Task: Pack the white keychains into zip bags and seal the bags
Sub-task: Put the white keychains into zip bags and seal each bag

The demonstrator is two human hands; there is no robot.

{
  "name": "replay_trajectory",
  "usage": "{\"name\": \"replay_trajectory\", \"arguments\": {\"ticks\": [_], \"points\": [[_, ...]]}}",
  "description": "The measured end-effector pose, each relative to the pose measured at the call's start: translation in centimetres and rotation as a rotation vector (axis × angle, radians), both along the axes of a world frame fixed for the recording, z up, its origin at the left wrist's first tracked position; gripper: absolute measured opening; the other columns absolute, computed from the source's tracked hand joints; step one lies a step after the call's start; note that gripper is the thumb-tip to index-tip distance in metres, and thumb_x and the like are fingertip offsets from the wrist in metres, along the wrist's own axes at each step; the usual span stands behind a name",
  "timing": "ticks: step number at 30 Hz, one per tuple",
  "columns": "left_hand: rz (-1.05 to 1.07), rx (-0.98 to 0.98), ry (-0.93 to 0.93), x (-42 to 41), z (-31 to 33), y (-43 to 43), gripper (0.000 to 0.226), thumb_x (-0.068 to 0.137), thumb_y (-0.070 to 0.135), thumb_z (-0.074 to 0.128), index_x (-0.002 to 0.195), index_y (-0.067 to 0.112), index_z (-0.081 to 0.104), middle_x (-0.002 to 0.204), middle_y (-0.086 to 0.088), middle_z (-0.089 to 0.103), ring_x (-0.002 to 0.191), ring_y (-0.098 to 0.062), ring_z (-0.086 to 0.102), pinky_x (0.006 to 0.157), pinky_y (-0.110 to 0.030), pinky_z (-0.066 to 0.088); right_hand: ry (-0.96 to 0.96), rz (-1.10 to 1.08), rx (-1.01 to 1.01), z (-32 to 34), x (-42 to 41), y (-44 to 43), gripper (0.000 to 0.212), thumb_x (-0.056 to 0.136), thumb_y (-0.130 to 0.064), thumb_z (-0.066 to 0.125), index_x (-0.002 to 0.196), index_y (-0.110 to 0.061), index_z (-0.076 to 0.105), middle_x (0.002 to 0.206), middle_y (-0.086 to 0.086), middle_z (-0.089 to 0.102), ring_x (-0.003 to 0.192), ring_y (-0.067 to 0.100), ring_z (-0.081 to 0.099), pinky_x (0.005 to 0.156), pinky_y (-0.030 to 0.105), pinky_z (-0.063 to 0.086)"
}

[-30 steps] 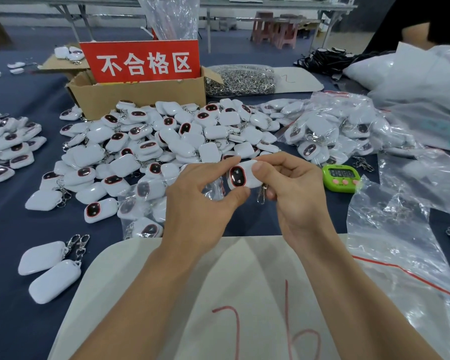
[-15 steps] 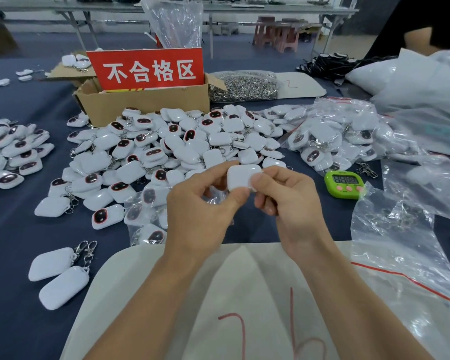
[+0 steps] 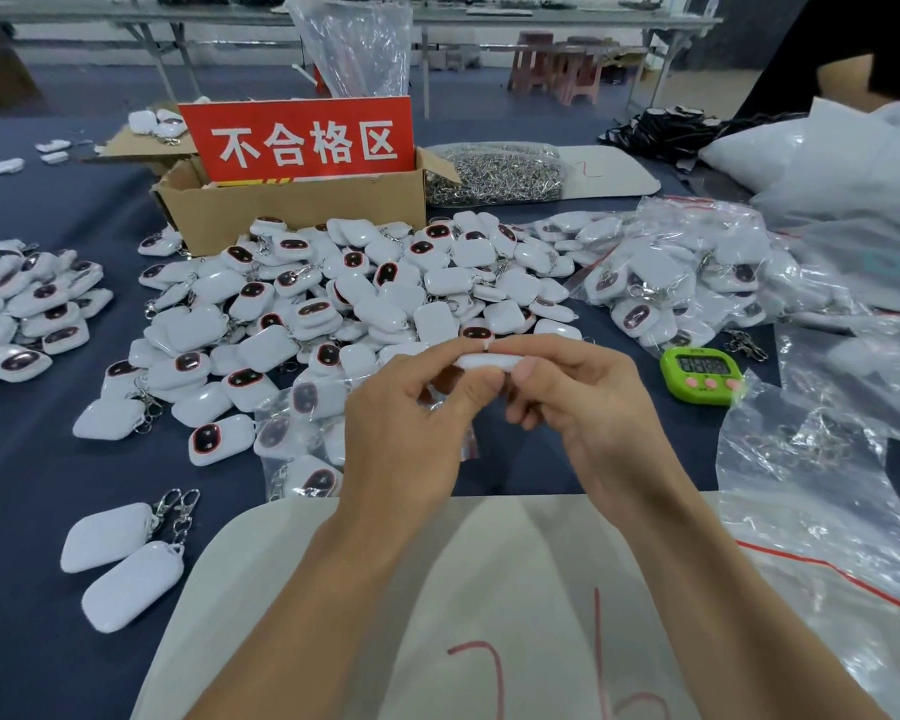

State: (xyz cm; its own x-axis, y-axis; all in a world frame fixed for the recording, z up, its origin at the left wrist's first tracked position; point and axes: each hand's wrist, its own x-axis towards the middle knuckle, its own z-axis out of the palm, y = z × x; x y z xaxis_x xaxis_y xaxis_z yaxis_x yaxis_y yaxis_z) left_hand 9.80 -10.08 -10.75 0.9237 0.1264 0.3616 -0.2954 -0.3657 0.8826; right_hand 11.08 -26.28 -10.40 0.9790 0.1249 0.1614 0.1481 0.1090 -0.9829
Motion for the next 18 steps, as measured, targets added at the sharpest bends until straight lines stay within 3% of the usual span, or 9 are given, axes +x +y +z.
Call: {"name": "replay_trajectory", "arguments": {"ticks": [4, 6, 8, 9, 11, 14, 16, 18], "points": [[0.166, 0.02, -0.009, 0.0, -0.5, 0.1, 0.036, 0.082, 0.063, 0.065, 0.112, 0.046, 0.075, 0.072, 0.018, 0.064, 0.074, -0.004, 0.06, 0.069, -0.016, 0.043, 0.045, -0.168, -0.023, -0.3, 0.2, 0.1, 0.012, 0.089, -0.024, 0.075, 0.089, -0.015, 0.083, 0.076, 0.014, 0.071, 0.063, 0.016, 0.059, 0.059, 0.024, 0.047], [0.26, 0.281, 0.005, 0.0, -0.7, 0.0, 0.055, 0.078, 0.074, 0.05, 0.124, 0.048, 0.068, 0.068, 0.012, 0.058, 0.073, -0.008, 0.056, 0.067, -0.026, 0.039, 0.113, -0.312, -0.076, -0.6, 0.5, 0.1, 0.021, 0.092, -0.029, 0.076, 0.077, -0.015, 0.081, 0.067, 0.01, 0.069, 0.057, 0.014, 0.055, 0.057, 0.026, 0.044], [0.331, 0.627, 0.074, -0.1, -0.9, -0.3, 0.071, 0.076, 0.077, 0.045, 0.141, 0.05, 0.048, 0.082, 0.01, 0.064, 0.085, -0.018, 0.062, 0.069, -0.032, 0.035, 0.186, -0.434, -0.145, -1.0, 1.0, 0.1, 0.035, 0.093, -0.036, 0.074, 0.069, -0.011, 0.074, 0.06, 0.009, 0.067, 0.053, 0.016, 0.046, 0.056, 0.031, 0.04], [0.325, 0.703, 0.113, -0.1, -1.1, -0.5, 0.074, 0.077, 0.073, 0.049, 0.146, 0.049, 0.038, 0.091, 0.008, 0.067, 0.091, -0.022, 0.064, 0.07, -0.033, 0.033, 0.212, -0.467, -0.171, -1.2, 1.1, 0.1, 0.039, 0.093, -0.039, 0.073, 0.067, -0.01, 0.072, 0.058, 0.007, 0.066, 0.053, 0.017, 0.043, 0.056, 0.033, 0.038], [0.276, 0.684, 0.168, -0.1, -1.3, -0.9, 0.071, 0.085, 0.056, 0.058, 0.15, 0.044, 0.031, 0.096, 0.008, 0.07, 0.095, -0.024, 0.067, 0.07, -0.033, 0.035, 0.225, -0.478, -0.232, -1.5, 1.3, 0.3, 0.041, 0.093, -0.042, 0.073, 0.066, -0.01, 0.069, 0.054, 0.002, 0.063, 0.05, 0.015, 0.039, 0.053, 0.03, 0.036], [0.192, 0.522, 0.171, -0.1, -1.2, -0.7, 0.062, 0.093, 0.034, 0.055, 0.151, 0.038, 0.036, 0.085, 0.004, 0.067, 0.087, -0.023, 0.064, 0.075, -0.038, 0.047, 0.231, -0.442, -0.317, -1.7, 1.2, 0.8, 0.047, 0.091, -0.046, 0.072, 0.059, -0.013, 0.063, 0.05, -0.003, 0.057, 0.045, 0.008, 0.035, 0.044, 0.018, 0.032], [0.13, 0.426, 0.134, -0.3, -1.0, -0.6, 0.057, 0.095, 0.029, 0.053, 0.15, 0.036, 0.041, 0.073, 0.005, 0.058, 0.077, -0.018, 0.059, 0.075, -0.039, 0.048, 0.247, -0.392, -0.345, -1.8, 1.1, 1.4, 0.048, 0.089, -0.048, 0.071, 0.059, -0.012, 0.062, 0.051, -0.003, 0.056, 0.047, 0.01, 0.037, 0.049, 0.023, 0.035], [0.07, 0.359, 0.098, -0.5, -0.8, -0.8, 0.06, 0.091, 0.026, 0.053, 0.149, 0.037, 0.045, 0.064, 0.01, 0.05, 0.069, -0.008, 0.054, 0.069, -0.029, 0.044, 0.261, -0.338, -0.344, -1.7, 1.0, 2.2, 0.047, 0.084, -0.05, 0.071, 0.064, -0.008, 0.062, 0.052, 0.001, 0.055, 0.052, 0.014, 0.039, 0.056, 0.03, 0.037]]}}
